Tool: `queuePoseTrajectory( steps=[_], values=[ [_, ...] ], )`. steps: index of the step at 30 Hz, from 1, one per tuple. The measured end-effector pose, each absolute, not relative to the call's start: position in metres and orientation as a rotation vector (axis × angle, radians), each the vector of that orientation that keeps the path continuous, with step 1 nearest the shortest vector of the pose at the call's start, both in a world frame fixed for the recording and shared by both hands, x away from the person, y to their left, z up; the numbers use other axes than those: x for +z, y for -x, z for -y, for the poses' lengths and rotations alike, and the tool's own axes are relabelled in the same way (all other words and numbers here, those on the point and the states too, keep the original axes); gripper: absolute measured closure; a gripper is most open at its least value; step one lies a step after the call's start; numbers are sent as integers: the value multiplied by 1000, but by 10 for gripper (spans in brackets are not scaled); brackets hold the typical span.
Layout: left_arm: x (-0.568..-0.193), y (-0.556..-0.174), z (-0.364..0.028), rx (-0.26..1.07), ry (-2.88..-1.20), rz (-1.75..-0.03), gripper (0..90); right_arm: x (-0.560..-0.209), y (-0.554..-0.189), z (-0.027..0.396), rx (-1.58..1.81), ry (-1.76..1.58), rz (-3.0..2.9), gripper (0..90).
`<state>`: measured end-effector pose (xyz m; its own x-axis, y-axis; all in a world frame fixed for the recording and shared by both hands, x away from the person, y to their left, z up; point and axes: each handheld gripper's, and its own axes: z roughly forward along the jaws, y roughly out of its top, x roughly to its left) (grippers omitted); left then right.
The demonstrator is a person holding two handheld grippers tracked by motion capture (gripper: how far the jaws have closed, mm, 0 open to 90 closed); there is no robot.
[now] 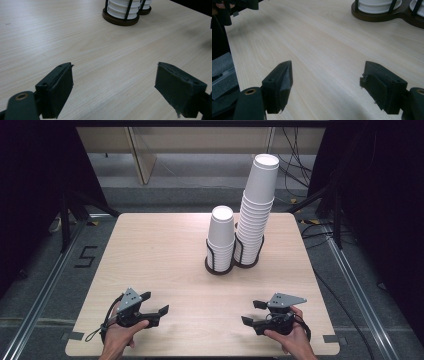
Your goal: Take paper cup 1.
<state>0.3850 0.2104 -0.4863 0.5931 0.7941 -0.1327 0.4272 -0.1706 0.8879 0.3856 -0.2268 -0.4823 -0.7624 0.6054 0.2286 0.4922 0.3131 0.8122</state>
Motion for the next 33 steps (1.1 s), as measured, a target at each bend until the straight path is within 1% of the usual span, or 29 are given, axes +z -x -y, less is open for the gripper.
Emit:
queuePoseTrajectory(
  steps=[7,9,11,14,21,23,25,29,33],
  values=[
    [-489,-386,-210,411,-1791,-986,145,-482,-388,225,1463,-1019,-2424,254],
    [-491,-386,-210,346,-1752,-1008,145,-475,-389,225,1448,-1007,-2404,248],
    [-490,-386,-210,333,-1742,-1022,145,-475,-390,224,1470,-998,-2398,247],
    [-489,-386,-210,339,-1736,-1013,145,-463,-396,219,1452,-947,-2390,242],
    [-488,-384,-206,349,-1751,-1001,145,-443,-410,201,1433,-941,-2335,232],
    [-488,-384,-206,351,-1762,-994,145,-442,-413,198,1461,-947,-2345,230],
    [-489,-384,-205,360,-1780,-985,145,-433,-418,190,1437,-1016,-2320,224],
    [-490,-385,-203,363,-1770,-979,145,-425,-431,183,1448,-995,-2296,214],
    [-490,-382,-201,368,-1799,-966,145,-416,-443,178,1444,-985,-2278,205]
  ],
)
